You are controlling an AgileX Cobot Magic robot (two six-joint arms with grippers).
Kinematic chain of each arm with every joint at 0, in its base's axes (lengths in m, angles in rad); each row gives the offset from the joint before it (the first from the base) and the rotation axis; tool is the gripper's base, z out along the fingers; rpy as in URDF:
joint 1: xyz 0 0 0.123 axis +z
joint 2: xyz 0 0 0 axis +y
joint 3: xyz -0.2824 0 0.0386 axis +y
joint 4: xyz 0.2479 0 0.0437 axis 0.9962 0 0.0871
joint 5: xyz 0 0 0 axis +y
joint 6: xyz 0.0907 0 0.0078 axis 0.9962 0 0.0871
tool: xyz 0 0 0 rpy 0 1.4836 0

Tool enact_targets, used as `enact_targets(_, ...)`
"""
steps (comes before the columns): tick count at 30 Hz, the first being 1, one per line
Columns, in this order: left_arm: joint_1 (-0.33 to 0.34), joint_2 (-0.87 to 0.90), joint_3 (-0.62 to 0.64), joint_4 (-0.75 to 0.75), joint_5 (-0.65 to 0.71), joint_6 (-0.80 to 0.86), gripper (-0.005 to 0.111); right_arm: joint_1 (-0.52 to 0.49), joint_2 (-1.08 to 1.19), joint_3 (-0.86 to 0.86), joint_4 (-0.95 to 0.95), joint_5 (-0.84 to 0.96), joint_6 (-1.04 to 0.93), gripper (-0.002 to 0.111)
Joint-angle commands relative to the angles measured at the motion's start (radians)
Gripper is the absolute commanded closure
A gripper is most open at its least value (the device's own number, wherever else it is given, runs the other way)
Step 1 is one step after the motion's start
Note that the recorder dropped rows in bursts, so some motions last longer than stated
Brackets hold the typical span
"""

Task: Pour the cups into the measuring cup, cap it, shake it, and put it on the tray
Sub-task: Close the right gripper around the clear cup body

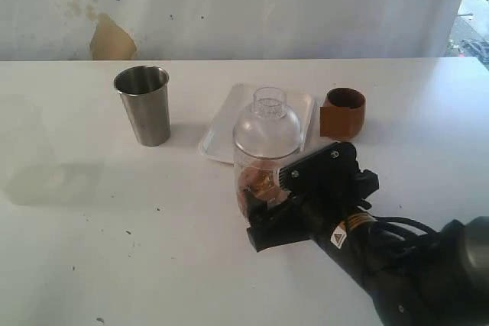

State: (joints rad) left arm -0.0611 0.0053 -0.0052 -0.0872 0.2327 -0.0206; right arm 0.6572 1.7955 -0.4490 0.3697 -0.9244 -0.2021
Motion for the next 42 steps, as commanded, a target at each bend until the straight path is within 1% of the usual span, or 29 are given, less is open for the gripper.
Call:
enact_targets(1,0.004,-0.005,0.005,0.003,-0.007,0.0,0.107,0.0,0.029,-0.03,-0.038,-0.023,0.009,0.003)
enact_targets(9,0.004,-0.005,0.005,0.003,-0.007,0.0,0.107,0.0,0.046,-0.078,-0.051,-0.02,0.009,0.003)
enact_targets(14,0.004,-0.005,0.005,0.003,-0.007,0.0,0.107,0.0,0.046,-0.078,-0.05,-0.025,0.009,0.003)
enact_targets(20,0.004,-0.005,0.005,0.003,-0.007,0.0,0.107,0.0,0.046,-0.078,-0.05,-0.027,0.08,0.003)
enact_targets(33,0.004,-0.005,0.005,0.003,-0.007,0.0,0.107,0.0,0.046,-0.08,-0.05,-0.05,0.086,0.003)
enact_targets(42,0.004,-0.005,0.005,0.003,-0.007,0.0,0.107,0.0,0.117,-0.146,-0.049,-0.04,0.085,0.003)
